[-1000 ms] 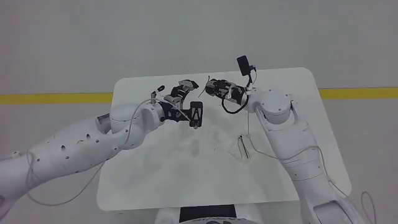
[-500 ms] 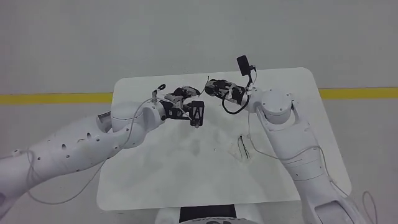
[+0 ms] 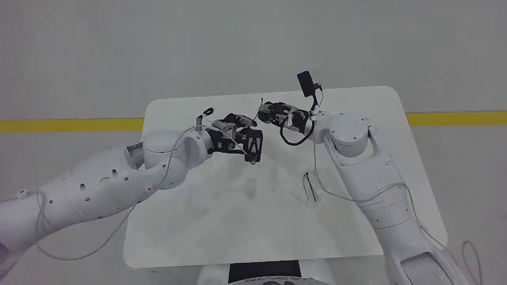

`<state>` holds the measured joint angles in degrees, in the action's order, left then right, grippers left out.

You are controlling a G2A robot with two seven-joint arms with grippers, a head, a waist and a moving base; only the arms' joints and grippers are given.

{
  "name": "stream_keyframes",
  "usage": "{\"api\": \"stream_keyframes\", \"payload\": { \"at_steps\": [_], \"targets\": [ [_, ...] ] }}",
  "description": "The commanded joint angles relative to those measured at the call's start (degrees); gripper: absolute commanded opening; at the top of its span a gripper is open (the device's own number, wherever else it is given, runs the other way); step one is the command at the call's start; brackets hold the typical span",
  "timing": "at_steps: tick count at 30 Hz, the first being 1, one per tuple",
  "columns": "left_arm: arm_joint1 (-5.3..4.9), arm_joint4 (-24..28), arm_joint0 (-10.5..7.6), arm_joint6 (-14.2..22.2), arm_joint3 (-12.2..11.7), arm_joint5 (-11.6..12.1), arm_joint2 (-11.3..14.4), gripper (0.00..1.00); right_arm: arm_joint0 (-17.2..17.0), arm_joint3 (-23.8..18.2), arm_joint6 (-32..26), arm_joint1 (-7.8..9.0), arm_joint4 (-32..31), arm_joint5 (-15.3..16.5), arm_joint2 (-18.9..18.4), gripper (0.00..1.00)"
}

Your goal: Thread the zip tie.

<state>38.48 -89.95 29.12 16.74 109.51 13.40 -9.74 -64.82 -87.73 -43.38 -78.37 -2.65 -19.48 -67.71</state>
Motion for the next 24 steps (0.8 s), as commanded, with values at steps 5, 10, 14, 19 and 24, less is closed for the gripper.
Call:
{"api": "stream_keyframes", "payload": {
  "at_steps": [5, 10, 14, 19, 24],
  "targets": [
    [0.13, 0.0, -0.02, -0.2, -0.4, 0.1, 0.0, 0.15, 0.2, -0.1, 0.1, 0.18, 0.4, 0.0, 0.4, 0.0],
    [0.31, 0.0, -0.05, -0.1, -0.5, 0.1, 0.0, 0.12, 0.0, -0.4, -0.1, 0.39, 0.6, 0.0, 0.7, 0.0],
    [0.37, 0.0, -0.09, 0.1, -0.5, 0.1, 0.0, 0.0, -0.1, -0.5, -0.2, 0.55, 0.8, 0.0, 0.9, 0.0],
    [0.38, 0.0, -0.1, 0.3, -0.5, 0.1, 0.0, 0.0, -0.1, -0.7, -0.1, 0.74, 1.1, 0.0, 1.0, 0.0],
    [0.32, 0.0, -0.11, 0.3, -0.5, -0.1, 0.0, 0.0, -0.2, -0.7, 0.0, 0.94, 1.4, 0.0, 1.2, 0.0]
  ]
}}
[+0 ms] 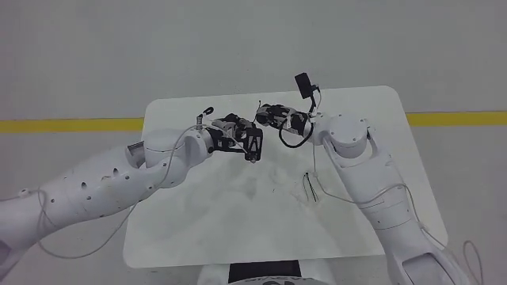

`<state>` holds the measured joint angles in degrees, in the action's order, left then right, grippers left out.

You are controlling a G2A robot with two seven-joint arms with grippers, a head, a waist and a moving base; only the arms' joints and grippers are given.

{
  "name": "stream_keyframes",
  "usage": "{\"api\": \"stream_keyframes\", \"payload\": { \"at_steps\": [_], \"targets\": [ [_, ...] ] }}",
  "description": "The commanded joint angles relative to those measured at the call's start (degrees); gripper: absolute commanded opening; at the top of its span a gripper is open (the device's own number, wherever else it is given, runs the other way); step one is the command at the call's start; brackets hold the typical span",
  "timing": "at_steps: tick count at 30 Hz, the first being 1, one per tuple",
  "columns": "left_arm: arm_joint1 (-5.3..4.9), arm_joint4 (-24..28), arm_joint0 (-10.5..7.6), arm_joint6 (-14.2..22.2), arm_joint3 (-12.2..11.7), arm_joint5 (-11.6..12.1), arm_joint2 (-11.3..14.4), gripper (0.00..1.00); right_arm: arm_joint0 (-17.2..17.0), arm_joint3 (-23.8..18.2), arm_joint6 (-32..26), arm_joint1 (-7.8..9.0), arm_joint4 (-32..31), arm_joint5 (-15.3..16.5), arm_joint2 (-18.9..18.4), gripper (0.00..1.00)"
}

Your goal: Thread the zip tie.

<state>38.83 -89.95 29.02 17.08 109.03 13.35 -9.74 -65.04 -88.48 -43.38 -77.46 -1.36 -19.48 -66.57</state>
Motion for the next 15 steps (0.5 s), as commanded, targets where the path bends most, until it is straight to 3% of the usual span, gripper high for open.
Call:
{"api": "stream_keyframes", "payload": {
  "at_steps": [1, 3, 4, 5, 8, 9, 10, 15],
  "targets": [
    [-0.07, 0.0, -0.01, -0.1, 0.0, -0.1, 0.0, 0.0, 0.0, 0.0, 0.1, 0.07, 0.1, 0.0, 0.0, 0.0],
    [-0.2, 0.0, -0.03, -0.2, 0.0, -0.2, 0.0, 0.0, 0.0, 0.0, 0.2, 0.15, 0.2, 0.0, 0.1, 0.0],
    [-0.26, 0.0, -0.03, -0.2, 0.0, -0.3, 0.0, 0.0, 0.0, 0.1, 0.2, 0.18, 0.3, 0.0, 0.1, 0.07],
    [-0.33, 0.0, -0.03, -0.3, 0.0, -0.3, 0.0, 0.0, 0.0, 0.1, 0.3, 0.21, 0.4, 0.0, 0.1, 0.24],
    [-0.57, 0.0, 0.02, -0.4, 0.2, -0.4, 0.0, 0.0, 0.0, 0.0, 0.5, 0.32, 0.5, 0.0, 0.2, 0.46],
    [-0.64, 0.0, 0.03, -0.5, 0.3, -0.4, 0.0, 0.0, 0.0, 0.0, 0.6, 0.35, 0.5, 0.0, 0.2, 0.91],
    [-0.72, 0.0, 0.05, -0.5, 0.3, -0.4, 0.0, 0.0, 0.0, -0.1, 0.7, 0.4, 0.5, 0.0, 0.2, 1.0],
    [-1.05, 0.0, 0.15, -1.0, 0.5, -0.6, 0.0, 0.0, -0.4, -0.9, 1.2, 0.66, 0.5, 0.0, -0.1, 1.0]
  ]
}}
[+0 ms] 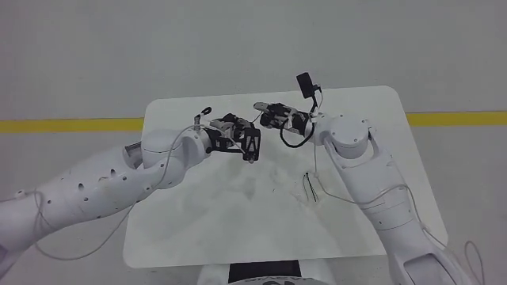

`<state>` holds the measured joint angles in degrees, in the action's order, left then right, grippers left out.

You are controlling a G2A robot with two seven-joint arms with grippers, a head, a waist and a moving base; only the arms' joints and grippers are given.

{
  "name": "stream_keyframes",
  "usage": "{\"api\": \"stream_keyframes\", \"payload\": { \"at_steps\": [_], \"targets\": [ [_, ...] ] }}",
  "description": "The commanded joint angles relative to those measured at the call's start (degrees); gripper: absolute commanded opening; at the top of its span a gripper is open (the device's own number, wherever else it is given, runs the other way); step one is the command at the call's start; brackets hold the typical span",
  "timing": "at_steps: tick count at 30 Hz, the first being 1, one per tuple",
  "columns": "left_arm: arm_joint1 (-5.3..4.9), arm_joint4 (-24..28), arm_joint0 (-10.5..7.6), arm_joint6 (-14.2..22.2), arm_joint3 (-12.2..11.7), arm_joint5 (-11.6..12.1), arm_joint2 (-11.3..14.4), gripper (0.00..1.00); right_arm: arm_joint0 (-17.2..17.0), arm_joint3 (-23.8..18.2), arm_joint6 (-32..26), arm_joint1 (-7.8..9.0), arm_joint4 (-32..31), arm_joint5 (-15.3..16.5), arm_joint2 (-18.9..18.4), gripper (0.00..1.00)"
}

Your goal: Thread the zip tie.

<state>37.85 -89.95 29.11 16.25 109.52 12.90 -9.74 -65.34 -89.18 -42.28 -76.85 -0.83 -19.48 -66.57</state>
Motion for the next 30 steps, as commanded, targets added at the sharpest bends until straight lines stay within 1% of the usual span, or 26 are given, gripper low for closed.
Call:
{"api": "stream_keyframes", "payload": {
  "at_steps": [1, 4, 7, 10, 16, 19, 21, 22, 24, 25, 28, 29, 30],
  "targets": [
    [-0.18, 0.0, 0.11, -0.5, 0.0, -0.3, 0.0, 0.0, -0.3, -0.5, 0.2, 0.13, -0.1, 0.0, -0.2, 1.0],
    [-0.48, 0.0, 0.48, -1.8, -0.3, -1.3, 0.0, 0.0, -0.7, -1.0, 0.6, 0.31, -0.3, 0.0, -0.4, 1.0],
    [-0.97, 0.0, 1.16, -4.0, -1.0, -2.9, 0.0, 0.0, -1.2, -1.2, 1.0, 0.55, -0.6, 0.0, -0.9, 1.0],
    [-1.63, 0.8, 2.55, -7.2, -1.9, -4.4, -0.9, 0.0, -1.7, -1.5, 1.4, 0.82, -1.2, 0.0, -1.5, 1.0],
    [-3.47, 7.3, 5.26, -13.0, -3.5, -5.7, -4.6, 0.0, -3.0, -1.8, 2.1, 1.44, -1.4, 0.0, -3.7, 1.0],
    [-4.46, 12.3, 7.03, -18.0, -4.7, -6.1, -6.5, 0.0, -3.7, -1.9, 2.4, 1.74, -1.3, 0.0, -4.8, 1.0],
    [-5.02, 14.4, 7.93, -20.5, -5.2, -5.4, -7.5, 0.0, -4.1, -2.1, 2.8, 1.88, -1.1, 0.0, -5.3, 1.0],
    [-5.36, 16.1, 8.55, -22.5, -5.7, -5.0, -8.2, 0.0, -4.4, -2.3, 3.0, 1.94, -0.7, 0.0, -5.6, 1.0],
    [-5.84, 18.1, 9.33, -25.5, -6.5, -3.6, -9.1, 0.0, -4.7, -2.3, 3.2, 2.01, -0.3, 0.0, -5.9, 1.0],
    [-6.14, 19.8, 9.82, -28.1, -7.4, -2.8, -9.9, 0.0, -4.7, -2.3, 3.2, 2.01, -0.3, 0.0, -5.9, 1.0],
    [-6.68, 22.3, 10.81, -33.3, -9.1, 0.0, -11.1, 0.0, -4.7, -2.3, 3.2, 2.01, -0.3, 0.0, -5.9, 1.0],
    [-6.85, 23.3, 11.34, -35.9, -9.7, 2.0, -11.5, 0.0, -4.7, -2.3, 3.2, 2.01, -0.3, 0.0, -5.9, 1.0],
    [-6.95, 24.2, 11.61, -37.7, -10.4, 3.2, -11.8, 0.0, -4.7, -2.3, 3.2, 2.01, -0.3, 0.0, -5.9, 1.0]
  ]
}}
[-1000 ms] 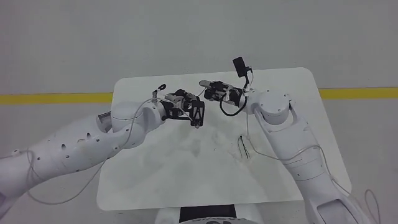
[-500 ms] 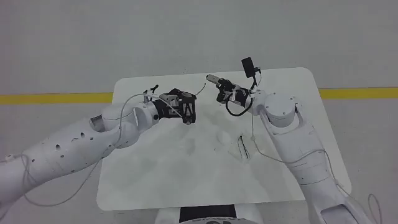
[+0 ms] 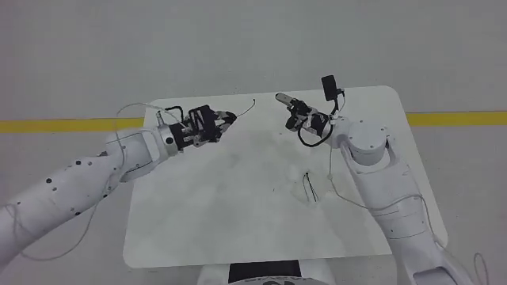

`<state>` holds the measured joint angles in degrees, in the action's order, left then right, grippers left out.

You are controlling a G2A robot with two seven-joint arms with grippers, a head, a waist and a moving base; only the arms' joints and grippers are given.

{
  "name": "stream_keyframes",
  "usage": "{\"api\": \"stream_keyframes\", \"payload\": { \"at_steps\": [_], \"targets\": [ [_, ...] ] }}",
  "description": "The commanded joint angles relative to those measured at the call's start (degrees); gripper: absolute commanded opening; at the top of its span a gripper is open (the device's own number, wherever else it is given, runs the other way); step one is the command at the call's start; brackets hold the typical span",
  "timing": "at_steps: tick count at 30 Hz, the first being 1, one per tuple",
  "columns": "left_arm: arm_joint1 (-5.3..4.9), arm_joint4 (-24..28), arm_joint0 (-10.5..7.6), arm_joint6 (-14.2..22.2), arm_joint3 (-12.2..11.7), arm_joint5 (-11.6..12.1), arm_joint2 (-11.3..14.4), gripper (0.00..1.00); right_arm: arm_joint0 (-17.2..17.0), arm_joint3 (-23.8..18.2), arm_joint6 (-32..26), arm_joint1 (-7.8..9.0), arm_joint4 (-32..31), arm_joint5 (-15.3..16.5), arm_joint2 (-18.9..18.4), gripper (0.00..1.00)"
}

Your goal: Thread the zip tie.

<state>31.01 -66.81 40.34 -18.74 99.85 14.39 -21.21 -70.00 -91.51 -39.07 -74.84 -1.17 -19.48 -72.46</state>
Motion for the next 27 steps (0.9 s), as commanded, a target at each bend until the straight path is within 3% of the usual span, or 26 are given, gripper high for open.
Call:
{"api": "stream_keyframes", "payload": {
  "at_steps": [1, 2, 3, 8, 12, 16, 25, 27],
  "targets": [
    [-0.21, 1.6, 0.71, -4.2, -1.4, 2.4, -0.7, 0.0, 0.0, 0.0, 0.0, 0.0, 0.0, 0.0, 0.0, 1.0],
    [-0.27, 2.6, 1.22, -6.7, -1.7, 4.5, -0.9, 0.0, 0.0, 0.0, 0.0, 0.0, 0.0, 0.0, 0.0, 1.0],
    [-0.32, 3.3, 1.53, -8.4, -2.4, 5.1, -1.1, 0.0, 0.0, 0.0, 0.0, 0.0, 0.0, 0.0, 0.0, 1.0],
    [-0.51, 5.7, 2.74, -14.7, -3.5, 5.1, 0.6, 0.0, 0.0, 0.0, 0.0, 0.0, 0.0, 0.0, 0.0, 1.0],
    [-0.62, 7.9, 1.9, -18.0, -4.7, 5.1, 3.7, 0.0, 0.0, 0.0, 0.0, 0.0, 0.0, 0.0, 0.0, 1.0],
    [-0.42, 10.6, 0.66, -20.6, -5.4, 5.1, 6.6, 0.0, 0.0, 0.0, 0.0, 0.0, 0.0, 0.0, 0.0, 1.0],
    [-0.36, 10.9, 0.77, -20.3, -5.3, 4.9, 6.5, 0.0, 0.0, 0.0, 0.0, 0.0, 0.0, 0.0, 0.0, 1.0],
    [-0.06, 15.4, 1.69, -21.7, -5.7, 5.1, 6.1, 0.0, 0.0, 0.0, 0.0, 0.0, 0.0, 0.0, 0.0, 1.0]
  ]
}}
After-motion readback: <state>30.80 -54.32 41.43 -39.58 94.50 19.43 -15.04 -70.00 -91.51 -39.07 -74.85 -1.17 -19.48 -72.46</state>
